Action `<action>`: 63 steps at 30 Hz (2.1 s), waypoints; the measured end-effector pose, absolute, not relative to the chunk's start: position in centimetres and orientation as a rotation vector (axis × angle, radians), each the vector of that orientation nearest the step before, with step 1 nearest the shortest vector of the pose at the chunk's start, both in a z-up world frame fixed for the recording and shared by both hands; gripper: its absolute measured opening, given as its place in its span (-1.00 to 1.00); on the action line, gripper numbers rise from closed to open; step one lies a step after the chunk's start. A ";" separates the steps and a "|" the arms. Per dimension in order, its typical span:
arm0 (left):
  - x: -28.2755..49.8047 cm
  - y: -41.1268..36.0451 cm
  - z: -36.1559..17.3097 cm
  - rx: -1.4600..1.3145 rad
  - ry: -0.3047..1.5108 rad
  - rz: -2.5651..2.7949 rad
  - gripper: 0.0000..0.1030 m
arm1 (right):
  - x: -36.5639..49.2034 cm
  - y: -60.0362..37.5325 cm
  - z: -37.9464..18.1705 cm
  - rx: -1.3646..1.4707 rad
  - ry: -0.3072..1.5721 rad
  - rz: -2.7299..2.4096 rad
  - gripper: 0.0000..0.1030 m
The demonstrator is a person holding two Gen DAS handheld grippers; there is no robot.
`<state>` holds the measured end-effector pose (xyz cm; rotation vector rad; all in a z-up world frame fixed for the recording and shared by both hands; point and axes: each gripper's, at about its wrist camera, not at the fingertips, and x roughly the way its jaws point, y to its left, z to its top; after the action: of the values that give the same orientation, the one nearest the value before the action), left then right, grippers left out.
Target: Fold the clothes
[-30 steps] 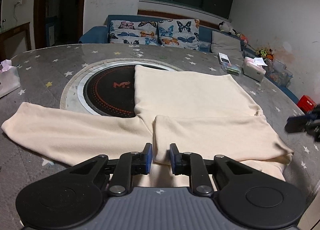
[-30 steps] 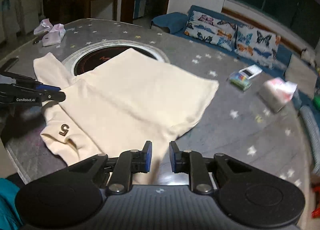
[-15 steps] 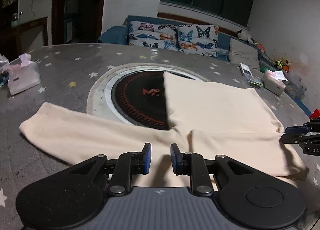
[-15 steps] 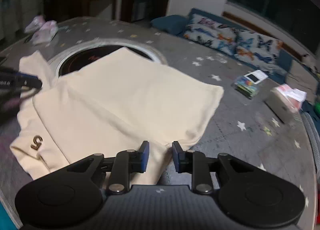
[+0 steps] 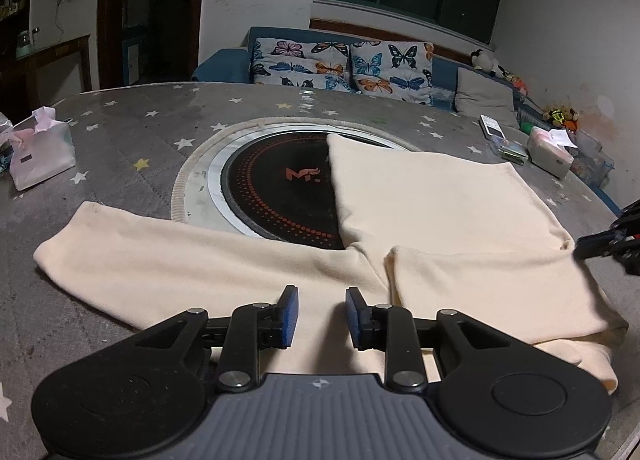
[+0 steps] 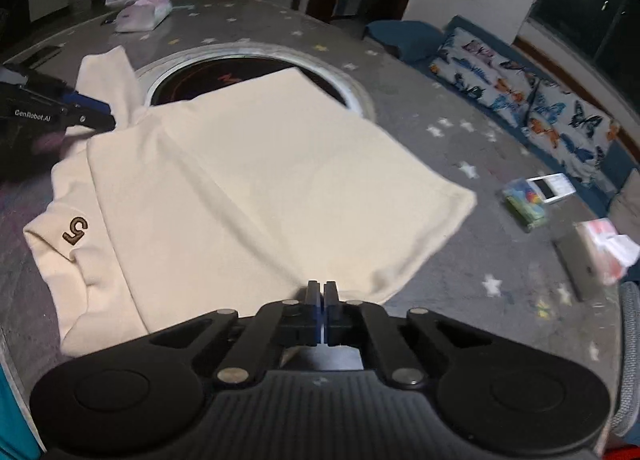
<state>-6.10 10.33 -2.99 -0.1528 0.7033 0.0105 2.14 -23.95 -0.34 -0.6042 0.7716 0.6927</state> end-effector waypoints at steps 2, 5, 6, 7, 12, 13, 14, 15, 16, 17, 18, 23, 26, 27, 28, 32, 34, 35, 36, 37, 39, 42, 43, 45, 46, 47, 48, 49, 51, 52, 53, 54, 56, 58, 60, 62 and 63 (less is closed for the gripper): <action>-6.1 10.5 -3.0 -0.154 0.702 0.013 -0.44 | 2.3 -24.8 -0.4 -0.591 0.782 0.653 -1.00; -6.2 10.5 -2.9 -0.152 0.701 0.017 -0.40 | 2.2 -25.8 -0.9 -0.554 0.770 0.628 -1.00; -6.2 10.5 -2.8 -0.150 0.701 0.019 -0.40 | 2.0 -25.9 -0.8 -0.536 0.756 0.623 -1.00; -6.2 10.5 -2.7 -0.148 0.701 0.020 -0.38 | 1.7 -25.8 -0.5 -0.526 0.740 0.631 -0.99; -6.4 10.3 -2.3 -0.126 0.691 0.016 -0.33 | 0.6 -23.9 0.2 -0.543 0.688 0.705 -0.80; -6.4 10.3 -2.4 -0.125 0.693 0.021 -0.33 | 0.7 -23.5 -0.2 -0.554 0.690 0.705 -0.76; -6.3 10.4 -2.5 -0.125 0.698 0.030 -0.33 | 0.8 -23.0 -0.5 -0.564 0.693 0.704 -0.76; -6.4 10.5 -2.7 -0.126 0.704 0.038 -0.33 | 0.9 -22.6 -0.9 -0.574 0.696 0.704 -0.76; -6.4 10.7 -2.9 -0.125 0.705 0.045 -0.34 | 1.1 -22.5 -1.5 -0.573 0.718 0.699 -0.77; -6.6 10.9 -2.9 -0.122 0.702 0.050 -0.34 | 1.3 -22.6 -2.0 -0.566 0.739 0.690 -0.77; -6.7 11.1 -2.9 -0.121 0.701 0.055 -0.34 | 1.4 -22.9 -2.1 -0.556 0.741 0.680 -0.77; -7.4 12.4 -2.4 -0.153 0.685 0.088 -0.32 | 0.3 -24.2 -0.7 -0.499 0.720 0.662 -0.76; -8.1 13.3 -2.0 -0.169 0.664 0.138 -0.29 | -1.4 -24.1 -0.5 -0.496 0.730 0.732 -0.71; -8.4 13.6 -1.9 -0.173 0.659 0.164 -0.28 | -1.9 -24.0 -0.4 -0.495 0.734 0.756 -0.71; -8.6 14.1 -1.9 -0.181 0.655 0.197 -0.28 | -2.3 -23.7 -0.9 -0.506 0.746 0.768 -0.71; -9.4 16.8 -1.8 -0.231 0.634 0.356 -0.19 | -3.0 -22.9 -2.0 -0.529 0.766 0.772 -0.65; -9.7 18.4 -1.8 -0.260 0.627 0.431 -0.16 | -3.1 -22.9 -1.6 -0.506 0.755 0.769 -0.62; -9.8 19.2 -1.7 -0.276 0.624 0.463 -0.15 | -3.2 -22.9 -1.4 -0.495 0.749 0.767 -0.58; -9.9 20.0 -1.7 -0.290 0.621 0.488 -0.14 | -3.1 -22.9 -1.5 -0.489 0.754 0.767 -0.57; -9.8 20.6 -1.8 -0.302 0.618 0.507 -0.12 | -3.2 -23.0 -1.6 -0.487 0.761 0.763 -0.58; -9.7 22.0 -1.8 -0.330 0.617 0.541 -0.11 | -3.3 -23.3 -1.7 -0.478 0.763 0.750 -0.58; -9.1 23.4 -2.2 -0.364 0.624 0.564 -0.11 | -3.6 -24.1 -2.0 -0.431 0.783 0.735 -0.57; -8.8 23.9 -2.4 -0.374 0.626 0.571 -0.11 | -3.8 -24.3 -2.1 -0.428 0.782 0.730 -0.56; -8.5 24.4 -2.8 -0.385 0.627 0.579 -0.16 | -4.1 -24.5 -2.2 -0.426 0.775 0.721 -0.54; -8.4 24.5 -2.9 -0.383 0.624 0.579 -0.16 | -4.2 -24.6 -2.0 -0.415 0.772 0.713 -0.48; -8.3 24.5 -2.9 -0.378 0.620 0.580 -0.22 | -4.2 -24.6 -2.0 -0.409 0.771 0.711 -0.46; -8.2 24.5 -3.0 -0.376 0.616 0.582 -0.30 | -4.3 -24.6 -1.9 -0.404 0.770 0.710 -0.46; -8.1 24.6 -3.0 -0.384 0.609 0.579 -0.49 | -4.4 -24.6 -1.9 -0.400 0.769 0.710 -0.45; -8.2 24.8 -3.0 -0.415 0.592 0.566 -0.79 | -4.5 -24.6 -2.0 -0.398 0.770 0.705 -0.45; -8.3 25.0 -3.0 -0.431 0.584 0.560 -0.86 | -4.5 -24.6 -2.1 -0.401 0.772 0.701 -0.45; -8.4 25.0 -2.8 -0.445 0.571 0.551 -0.90 | -4.6 -24.6 -2.1 -0.397 0.770 0.697 -0.45; -8.6 24.9 -2.4 -0.459 0.553 0.542 -0.90 | -4.6 -24.7 -2.0 -0.391 0.766 0.694 -0.45; -8.8 24.0 -1.0 -0.469 0.519 0.501 -0.91 | -4.6 -24.8 -1.7 -0.380 0.754 0.688 -0.45; -9.1 22.7 0.6 -0.472 0.483 0.445 -0.91 | -4.6 -24.9 -1.3 -0.373 0.741 0.685 -0.45; -9.3 20.7 2.5 -0.469 0.448 0.359 -0.91 | -4.6 -24.9 -1.1 -0.369 0.730 0.681 -0.44; -9.4 18.3 4.3 -0.464 0.420 0.256 -0.91 | -4.7 -25.0 -0.9 -0.363 0.722 0.677 -0.44; -9.5 17.0 5.2 -0.459 0.407 0.201 -0.91 | -4.7 -25.1 -0.8 -0.356 0.719 0.676 -0.44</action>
<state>-9.46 16.98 5.18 -0.4592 0.4070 0.2012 -4.69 -25.11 -0.76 -0.3556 0.7185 0.6757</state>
